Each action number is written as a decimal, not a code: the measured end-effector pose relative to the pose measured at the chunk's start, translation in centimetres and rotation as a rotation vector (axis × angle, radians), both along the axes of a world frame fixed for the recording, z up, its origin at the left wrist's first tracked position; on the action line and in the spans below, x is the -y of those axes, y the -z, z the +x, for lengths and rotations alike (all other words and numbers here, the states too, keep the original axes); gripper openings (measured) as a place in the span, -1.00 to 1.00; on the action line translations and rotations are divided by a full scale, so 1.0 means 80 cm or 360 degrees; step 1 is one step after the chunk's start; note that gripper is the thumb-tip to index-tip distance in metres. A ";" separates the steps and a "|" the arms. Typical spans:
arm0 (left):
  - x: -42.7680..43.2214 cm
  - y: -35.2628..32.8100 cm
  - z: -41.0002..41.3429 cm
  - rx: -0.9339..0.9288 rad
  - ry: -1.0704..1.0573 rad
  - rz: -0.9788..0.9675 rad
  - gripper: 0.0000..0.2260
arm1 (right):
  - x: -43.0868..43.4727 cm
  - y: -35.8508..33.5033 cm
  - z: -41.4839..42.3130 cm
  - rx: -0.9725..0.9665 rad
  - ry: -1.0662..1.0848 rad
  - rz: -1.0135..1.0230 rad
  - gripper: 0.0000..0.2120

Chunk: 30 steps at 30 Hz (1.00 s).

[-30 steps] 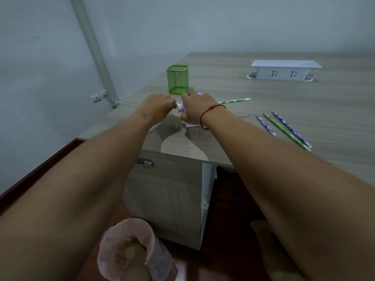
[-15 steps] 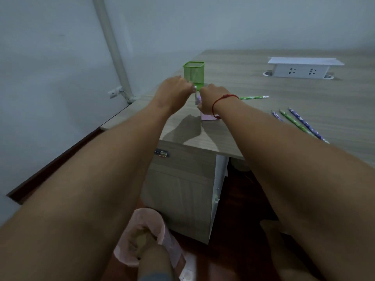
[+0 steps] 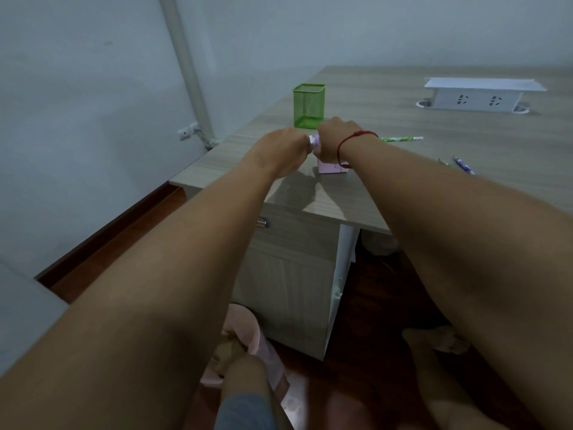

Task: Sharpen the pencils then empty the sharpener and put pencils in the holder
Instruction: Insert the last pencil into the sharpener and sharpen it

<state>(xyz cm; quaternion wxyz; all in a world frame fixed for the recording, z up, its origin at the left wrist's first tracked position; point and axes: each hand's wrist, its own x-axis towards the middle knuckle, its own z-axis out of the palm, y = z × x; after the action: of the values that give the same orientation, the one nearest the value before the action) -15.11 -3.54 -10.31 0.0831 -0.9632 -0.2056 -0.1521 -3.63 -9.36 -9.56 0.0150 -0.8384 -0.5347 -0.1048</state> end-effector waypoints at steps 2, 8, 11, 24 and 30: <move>0.006 -0.005 0.001 -0.0064 -0.0010 -0.0128 -0.78 | 0.002 0.002 0.000 -0.0025 -0.0006 -0.0013 -0.73; 0.006 0.026 -0.004 -0.0221 -0.0145 -0.0210 -0.76 | 0.002 0.007 -0.006 -0.0047 -0.0109 0.0030 -0.69; 0.000 0.038 0.000 -0.0273 -0.0193 -0.0188 -0.76 | 0.003 0.008 -0.005 -0.0032 -0.0153 0.0056 -0.66; -0.071 0.009 0.028 -0.0414 -0.0129 -0.0006 -0.73 | -0.008 0.008 0.010 -0.0022 -0.0285 0.0044 -0.60; -0.077 -0.024 0.045 -0.0205 0.0080 0.0300 -0.80 | -0.007 -0.003 0.017 -0.0049 -0.0210 0.0023 -0.63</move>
<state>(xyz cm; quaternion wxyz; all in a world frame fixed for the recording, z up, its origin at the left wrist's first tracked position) -11.51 2.60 -8.39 0.1824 -0.9637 -0.1605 -0.1105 -2.29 -8.82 -9.32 0.0360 -0.8026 -0.5878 -0.0946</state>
